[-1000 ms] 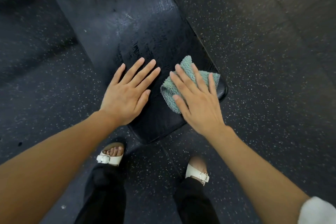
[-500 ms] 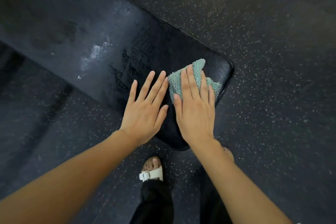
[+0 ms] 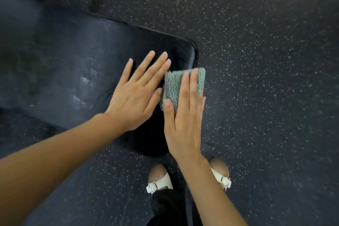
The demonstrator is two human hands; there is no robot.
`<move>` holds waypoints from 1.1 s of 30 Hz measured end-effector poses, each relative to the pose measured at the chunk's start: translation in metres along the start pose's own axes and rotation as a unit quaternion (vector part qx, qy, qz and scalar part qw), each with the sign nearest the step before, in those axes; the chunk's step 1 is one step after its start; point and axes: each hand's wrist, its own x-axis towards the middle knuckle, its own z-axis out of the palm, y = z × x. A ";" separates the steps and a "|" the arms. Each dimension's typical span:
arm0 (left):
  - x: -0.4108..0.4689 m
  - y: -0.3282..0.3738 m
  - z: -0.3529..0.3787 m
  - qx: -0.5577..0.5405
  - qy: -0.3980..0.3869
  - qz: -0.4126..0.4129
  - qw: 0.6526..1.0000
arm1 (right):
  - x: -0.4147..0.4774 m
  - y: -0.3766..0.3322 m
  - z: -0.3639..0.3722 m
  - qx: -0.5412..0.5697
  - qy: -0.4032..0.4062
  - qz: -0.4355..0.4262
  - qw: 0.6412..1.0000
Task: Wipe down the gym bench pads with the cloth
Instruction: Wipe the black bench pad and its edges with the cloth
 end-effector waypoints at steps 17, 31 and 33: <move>0.003 0.008 -0.003 -0.005 0.029 -0.005 1.000 | 0.029 0.010 -0.003 0.191 0.014 -0.007 0.982; 0.006 0.007 -0.003 0.012 0.013 -0.011 1.000 | 0.061 0.021 -0.002 0.248 0.004 0.023 0.969; 0.006 0.007 -0.003 0.015 0.008 -0.011 1.000 | 0.077 0.024 -0.003 0.270 0.008 0.040 0.962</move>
